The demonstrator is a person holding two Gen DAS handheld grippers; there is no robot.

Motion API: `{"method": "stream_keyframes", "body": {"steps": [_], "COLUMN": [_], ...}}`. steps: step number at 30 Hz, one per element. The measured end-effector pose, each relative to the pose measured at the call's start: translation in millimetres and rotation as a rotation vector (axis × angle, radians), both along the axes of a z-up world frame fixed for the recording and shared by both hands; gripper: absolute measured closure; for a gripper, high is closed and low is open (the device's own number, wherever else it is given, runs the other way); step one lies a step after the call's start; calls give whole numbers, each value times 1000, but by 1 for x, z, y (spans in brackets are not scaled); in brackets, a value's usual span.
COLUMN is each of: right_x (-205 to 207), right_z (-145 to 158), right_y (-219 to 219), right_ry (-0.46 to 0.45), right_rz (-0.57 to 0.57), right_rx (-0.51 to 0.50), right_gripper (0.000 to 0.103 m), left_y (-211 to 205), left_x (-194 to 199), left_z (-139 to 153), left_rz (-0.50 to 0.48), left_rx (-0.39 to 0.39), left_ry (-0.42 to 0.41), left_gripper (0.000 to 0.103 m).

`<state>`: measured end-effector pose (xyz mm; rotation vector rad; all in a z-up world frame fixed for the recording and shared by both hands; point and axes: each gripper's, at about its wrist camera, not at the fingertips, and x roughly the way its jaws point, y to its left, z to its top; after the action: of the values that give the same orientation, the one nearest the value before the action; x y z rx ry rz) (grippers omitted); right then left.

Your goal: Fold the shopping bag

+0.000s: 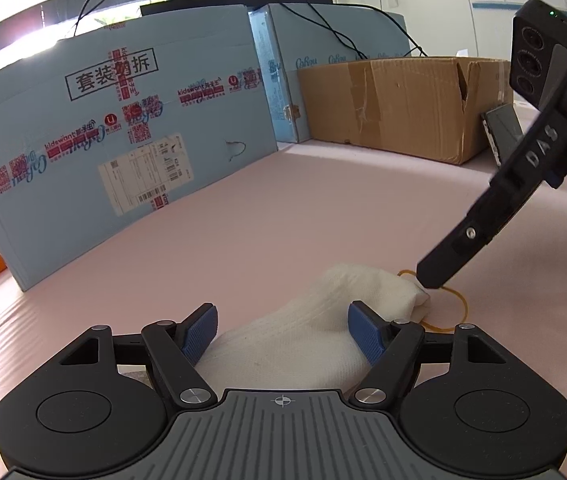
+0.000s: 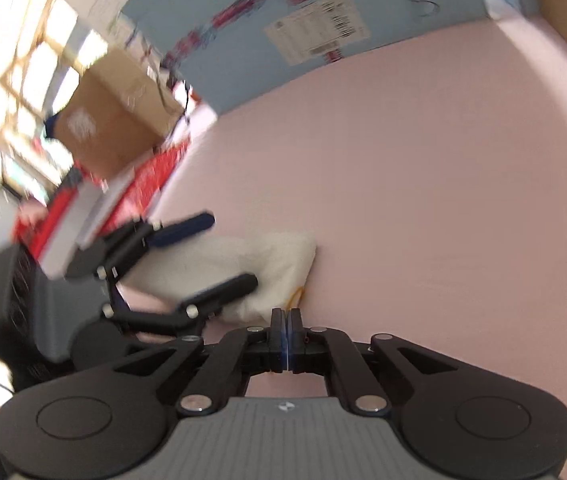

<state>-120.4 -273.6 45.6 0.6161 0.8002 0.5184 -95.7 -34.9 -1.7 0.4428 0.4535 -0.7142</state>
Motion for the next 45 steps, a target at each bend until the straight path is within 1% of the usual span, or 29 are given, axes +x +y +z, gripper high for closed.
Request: {"method": "stream_keyframes", "body": {"steps": [2,3,4,7,8,11,15,18,22,24,26,27,30,33,35,38,40,43,45], "right_x": [2,3,5,10,12,18,27,39,61,74,88,94,108,121,125,132,141,145,144], "right_z": [-13,-19,-24,-36,-39,-44,-35,-24,4,18,23,25,27,21,15,10,13,25,28], "right_y": [-14,-16,-17,-16,-14,-8,2,7,22,30,35,36,39,33,25,21,31,62,78], "right_ry": [50,68,83,120,134,171,163,177,172,160,163,165,163,192,214,221,214,167,146], "right_rz": [-50,-66,-79,-111,-116,-105,-97,-76,13,77,126,149,208,233,250,298,346,440,503], "right_rx": [175,222,258,323,348,404,322,244,56,-58,-118,-144,-185,-194,-142,-105,-124,-233,-275], "right_gripper": [102,102,102,102,98,94,96,96,96,96,96,98,98,100,100,100,100,98,97], "left_y": [0,-1,-4,-5,-4,-4,-3,-4,-4,-4,-4,-4,-4,-5,-5,-6,-7,-9,-10], "left_x": [1,-1,-4,-6,-6,-6,-6,-6,-8,-8,-8,-9,-9,-11,-12,-13,-16,-18,-19], "left_z": [0,0,0,0,0,0,-1,-1,-2,-2,-2,-2,-2,-3,-3,-3,-4,-4,-4], "left_rz": [0,1,4,4,4,3,3,0,-4,-7,-10,-12,-15,-17,-25,-39,-47,-44,-44], "left_rx": [1,3,8,13,13,11,13,18,24,25,26,27,28,34,35,37,47,60,62], "left_ry": [-1,-5,-12,-20,-20,-18,-21,-29,-35,-34,-33,-32,-32,-44,-48,-54,-68,-89,-89], "left_gripper": [29,29,29,29,29,29,29,30,30,30,30,30,30,30,30,32,32,32,32]}}
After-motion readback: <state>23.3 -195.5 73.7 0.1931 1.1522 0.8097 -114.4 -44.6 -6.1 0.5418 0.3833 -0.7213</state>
